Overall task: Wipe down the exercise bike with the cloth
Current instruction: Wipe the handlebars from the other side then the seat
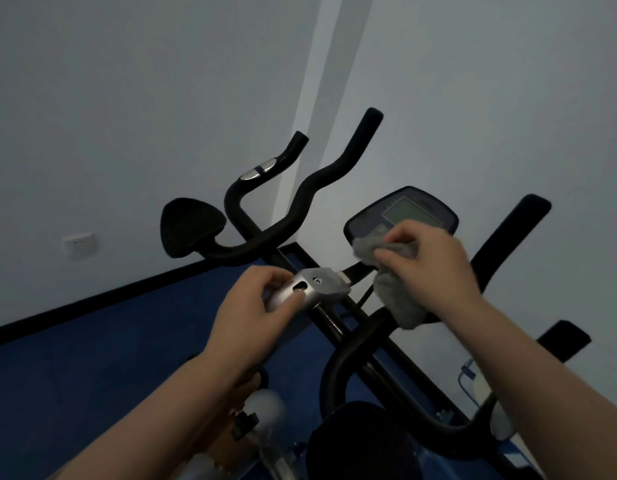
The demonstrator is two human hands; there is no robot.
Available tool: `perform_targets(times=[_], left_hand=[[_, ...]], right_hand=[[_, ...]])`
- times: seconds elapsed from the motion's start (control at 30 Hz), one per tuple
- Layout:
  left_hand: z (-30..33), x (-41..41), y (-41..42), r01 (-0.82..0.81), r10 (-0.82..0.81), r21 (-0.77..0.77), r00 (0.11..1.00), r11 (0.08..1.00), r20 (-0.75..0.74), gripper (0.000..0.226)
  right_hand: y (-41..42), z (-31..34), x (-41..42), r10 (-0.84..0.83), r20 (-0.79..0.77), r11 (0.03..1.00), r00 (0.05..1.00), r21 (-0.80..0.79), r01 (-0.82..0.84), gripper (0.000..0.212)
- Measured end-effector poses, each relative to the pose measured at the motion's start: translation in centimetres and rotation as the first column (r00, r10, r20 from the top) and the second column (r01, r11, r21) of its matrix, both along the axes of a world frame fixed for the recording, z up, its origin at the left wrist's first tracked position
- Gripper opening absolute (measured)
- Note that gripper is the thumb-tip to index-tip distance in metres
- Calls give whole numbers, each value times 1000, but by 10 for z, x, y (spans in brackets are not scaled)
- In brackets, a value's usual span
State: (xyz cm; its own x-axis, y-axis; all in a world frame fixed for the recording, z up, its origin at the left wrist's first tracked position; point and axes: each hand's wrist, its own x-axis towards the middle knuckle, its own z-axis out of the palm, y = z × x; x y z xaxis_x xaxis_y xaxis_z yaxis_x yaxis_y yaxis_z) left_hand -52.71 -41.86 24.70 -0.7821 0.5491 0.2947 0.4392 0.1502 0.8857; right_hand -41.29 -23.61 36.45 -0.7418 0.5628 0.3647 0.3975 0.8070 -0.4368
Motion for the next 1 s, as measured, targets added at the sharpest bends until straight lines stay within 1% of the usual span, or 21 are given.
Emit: perform_targets(times=[0.07, 0.1, 0.17, 0.2, 0.27, 0.33, 0.37, 0.47, 0.5, 0.57, 0.6, 0.63, 0.67, 0.7, 0.73, 0.77, 0.8, 0.83, 0.9, 0.93, 1.0], left_hand=[[11, -4, 19, -11, 14, 80, 999, 997, -37, 10], [14, -5, 29, -20, 23, 97, 999, 995, -27, 14], [15, -3, 46, -54, 54, 70, 999, 996, -4, 21], [13, -2, 51, -73, 74, 36, 997, 997, -18, 23], [8, 0, 53, -103, 101, -19, 990, 994, -98, 27], [6, -2, 53, -115, 108, -35, 979, 993, -171, 34], [6, -3, 53, -116, 107, -36, 978, 993, -180, 36], [5, -3, 53, -110, 102, -42, 981, 993, -165, 31], [3, -3, 52, -115, 109, -32, 983, 993, -149, 29], [0, -3, 50, -124, 124, 4, 985, 992, -121, 27], [-1, -4, 50, -123, 124, 13, 986, 992, -112, 27], [-2, -4, 50, -121, 122, 15, 987, 993, -102, 26], [-3, -4, 50, -122, 123, 21, 989, 992, -85, 25], [-3, -4, 50, -127, 129, 30, 989, 991, -69, 24], [-3, -3, 50, -143, 146, 39, 987, 989, -66, 25], [-2, -2, 50, -167, 171, 45, 982, 985, -83, 26], [-1, 0, 50, -194, 198, 48, 974, 980, -109, 26], [-1, 1, 51, -214, 219, 51, 967, 975, -128, 27], [-3, 1, 51, -233, 238, 54, 966, 971, -104, 27], [-5, 0, 51, -237, 241, 59, 968, 970, -74, 27], [-6, -1, 49, -239, 241, 76, 970, 968, -21, 27]], right_hand=[[-18, -16, -7, 77, 169, 996, 983, -57, -69, 9], [-29, -28, -8, 135, 260, 991, 956, -59, -124, 9], [-43, -44, -6, 212, 398, 973, 892, 2, -232, 13], [-41, -45, -2, 236, 437, 962, 868, 23, -273, 13], [-27, -37, 2, 317, 508, 937, 801, -33, -349, 13], [-19, -28, 0, 365, 567, 917, 739, -82, -391, 13], [-21, -29, -5, 359, 558, 916, 748, -56, -398, 11], [-34, -41, -14, 311, 412, 925, 856, 74, -372, 8], [-34, -45, -11, 316, 390, 924, 865, 82, -374, 8], [-28, -46, -2, 333, 415, 924, 847, 34, -380, 9], [-24, -44, 2, 339, 434, 931, 835, -25, -365, 10], [-21, -43, 3, 339, 434, 938, 835, -85, -336, 9], [-20, -43, 1, 319, 392, 948, 863, -132, -290, 9], [-20, -42, -3, 262, 306, 961, 915, -171, -218, 8], [-20, -42, -10, 161, 197, 974, 967, -192, -123, 7], [-20, -43, -17, 30, 120, 981, 992, -194, -6, 5], [-20, -43, -26, -82, 109, 977, 991, -187, 102, 4], [-20, -44, -38, -149, 169, 970, 974, -167, 178, 9], [-25, -48, -60, -164, 355, 968, 920, -122, 219, 22], [-33, -50, -68, -147, 402, 975, 904, -93, 200, 25], [-45, -50, -70, -100, 413, 991, 905, -43, 129, 26]])
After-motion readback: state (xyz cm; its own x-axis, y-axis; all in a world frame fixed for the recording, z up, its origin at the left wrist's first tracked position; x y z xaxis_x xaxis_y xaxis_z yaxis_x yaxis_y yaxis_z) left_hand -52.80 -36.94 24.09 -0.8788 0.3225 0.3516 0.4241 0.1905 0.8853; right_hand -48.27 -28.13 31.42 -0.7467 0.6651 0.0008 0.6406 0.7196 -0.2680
